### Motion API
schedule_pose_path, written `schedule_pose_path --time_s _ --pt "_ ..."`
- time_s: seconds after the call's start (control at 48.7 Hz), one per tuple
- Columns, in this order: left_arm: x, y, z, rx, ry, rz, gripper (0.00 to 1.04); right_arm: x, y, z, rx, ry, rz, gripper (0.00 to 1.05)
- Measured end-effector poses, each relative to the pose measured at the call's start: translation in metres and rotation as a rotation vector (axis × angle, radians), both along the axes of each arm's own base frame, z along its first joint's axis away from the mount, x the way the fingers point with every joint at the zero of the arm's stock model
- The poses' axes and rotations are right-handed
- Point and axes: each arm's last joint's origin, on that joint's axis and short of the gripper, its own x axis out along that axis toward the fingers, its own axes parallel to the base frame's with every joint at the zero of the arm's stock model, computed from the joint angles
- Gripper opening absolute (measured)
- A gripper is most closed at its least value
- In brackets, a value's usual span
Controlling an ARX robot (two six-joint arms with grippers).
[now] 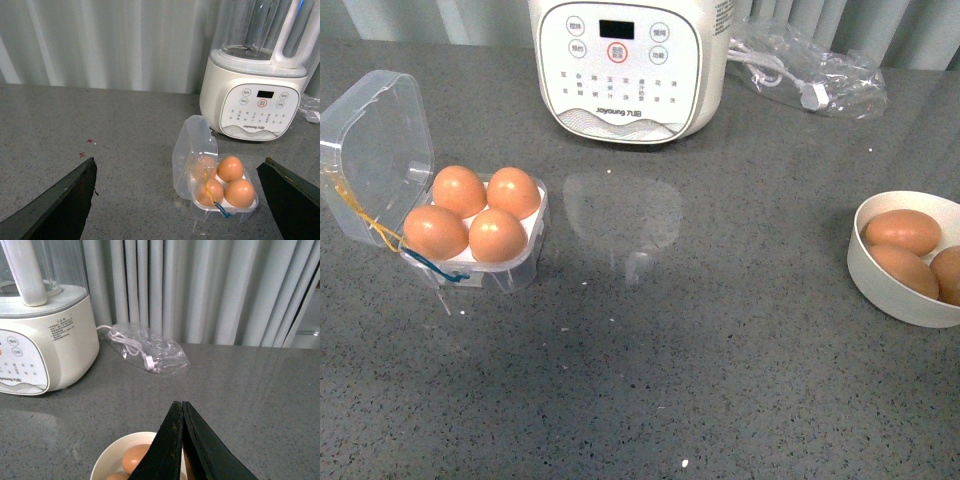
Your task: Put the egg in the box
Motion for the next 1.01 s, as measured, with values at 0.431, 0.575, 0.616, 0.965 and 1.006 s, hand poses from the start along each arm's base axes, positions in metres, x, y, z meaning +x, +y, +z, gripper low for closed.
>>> schedule_pose_path --time_s 0.431,0.575,0.616,0.965,1.006 --pt "0.000 0.000 0.000 0.000 0.000 0.000 0.98 -0.030 -0.016 0.003 0.002 -0.009 -0.005 0.03" --pt "0.000 0.000 0.000 0.000 0.000 0.000 0.98 -0.038 -0.016 0.005 0.003 -0.017 -0.005 0.03" --pt "0.000 0.000 0.000 0.000 0.000 0.000 0.98 -0.039 -0.016 0.006 0.003 -0.020 -0.005 0.03" --pt "0.000 0.000 0.000 0.000 0.000 0.000 0.98 -0.049 -0.016 0.007 0.003 -0.026 -0.003 0.03" --pt "0.000 0.000 0.000 0.000 0.000 0.000 0.98 -0.050 -0.016 0.007 0.003 -0.026 -0.003 0.03"
